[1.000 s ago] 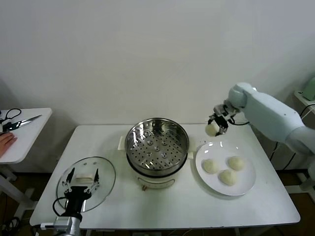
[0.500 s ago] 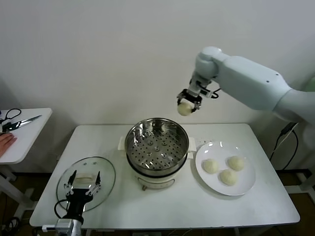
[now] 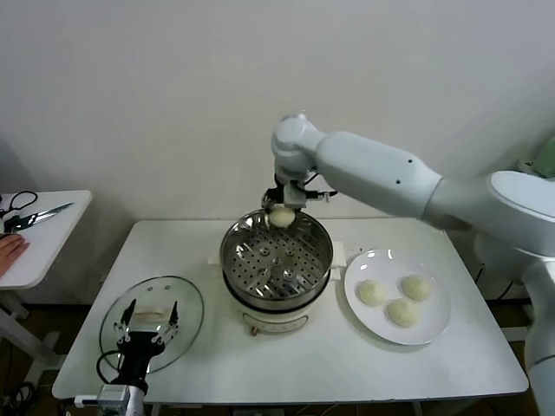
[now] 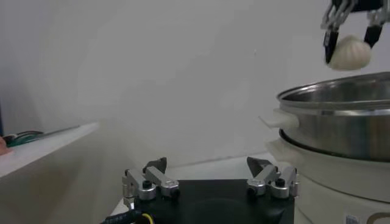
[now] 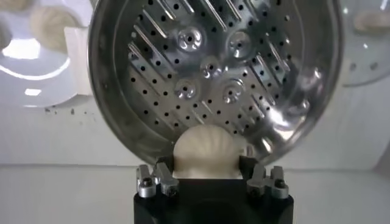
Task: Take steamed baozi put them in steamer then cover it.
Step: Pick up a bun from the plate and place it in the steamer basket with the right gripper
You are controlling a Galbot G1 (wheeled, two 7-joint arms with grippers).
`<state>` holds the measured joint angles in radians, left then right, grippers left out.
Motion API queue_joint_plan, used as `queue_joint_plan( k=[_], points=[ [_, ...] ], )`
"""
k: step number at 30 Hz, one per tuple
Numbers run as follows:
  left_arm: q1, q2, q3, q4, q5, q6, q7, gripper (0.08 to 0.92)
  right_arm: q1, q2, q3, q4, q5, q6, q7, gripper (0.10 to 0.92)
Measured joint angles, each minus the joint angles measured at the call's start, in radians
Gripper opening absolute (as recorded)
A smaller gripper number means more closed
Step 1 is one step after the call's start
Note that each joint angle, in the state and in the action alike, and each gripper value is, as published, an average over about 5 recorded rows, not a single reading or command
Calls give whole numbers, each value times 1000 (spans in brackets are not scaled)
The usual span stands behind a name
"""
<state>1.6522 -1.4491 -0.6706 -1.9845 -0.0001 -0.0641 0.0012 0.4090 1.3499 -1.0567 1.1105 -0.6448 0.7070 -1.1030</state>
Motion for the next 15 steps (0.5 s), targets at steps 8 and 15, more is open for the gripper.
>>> queue_joint_plan(
  k=[8, 15],
  points=[
    [2, -1, -1, 10, -8, -1, 4, 823, -71, 33, 17, -49, -87, 25, 21, 704],
    [7, -9, 1, 11, -18, 0, 8, 823, -95, 46, 24, -65, -114, 28, 28, 799]
  ],
)
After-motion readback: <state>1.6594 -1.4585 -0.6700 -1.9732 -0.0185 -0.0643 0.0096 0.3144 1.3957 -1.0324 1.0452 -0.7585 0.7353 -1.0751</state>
